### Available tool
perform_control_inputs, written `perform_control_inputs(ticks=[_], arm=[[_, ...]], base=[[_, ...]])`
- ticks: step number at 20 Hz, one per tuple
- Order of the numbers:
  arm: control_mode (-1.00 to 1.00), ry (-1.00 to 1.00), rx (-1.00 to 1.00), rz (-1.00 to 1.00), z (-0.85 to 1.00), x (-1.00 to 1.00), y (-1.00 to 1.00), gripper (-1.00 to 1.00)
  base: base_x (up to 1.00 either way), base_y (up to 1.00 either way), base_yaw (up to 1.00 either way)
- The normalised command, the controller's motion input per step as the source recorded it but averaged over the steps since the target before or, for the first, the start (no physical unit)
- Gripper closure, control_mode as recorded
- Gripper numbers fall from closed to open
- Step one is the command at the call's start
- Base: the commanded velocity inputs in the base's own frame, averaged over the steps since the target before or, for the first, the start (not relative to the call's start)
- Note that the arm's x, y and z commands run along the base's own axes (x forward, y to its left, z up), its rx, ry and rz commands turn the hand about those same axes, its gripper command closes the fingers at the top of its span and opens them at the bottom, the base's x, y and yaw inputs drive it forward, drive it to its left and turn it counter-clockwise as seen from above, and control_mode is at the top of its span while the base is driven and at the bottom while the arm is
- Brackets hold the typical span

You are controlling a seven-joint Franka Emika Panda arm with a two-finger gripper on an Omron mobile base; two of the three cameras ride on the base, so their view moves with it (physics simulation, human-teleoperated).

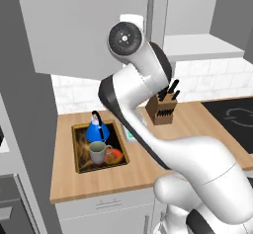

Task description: Pick the kettle from the counter and place it on the tray. Then pick the mug from the cabinet and place it on the tray. Then close the cabinet doors.

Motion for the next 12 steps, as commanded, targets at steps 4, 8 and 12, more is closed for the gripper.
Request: perform_control_inputs(ticks=[4,8,12], arm=[[-1.0,0.09,0.0,-0.21,-0.04,0.64,-0.33,-1.0],[-1.0,0.01,0.0,-0.18,-0.13,0.57,-0.31,-1.0],[-1.0,0.01,0.0,-0.07,-0.27,0.57,-0.32,-1.0]], base=[[0.0,0.0,0.0],[0.0,0.0,0.0],[0.0,0.0,0.0]])
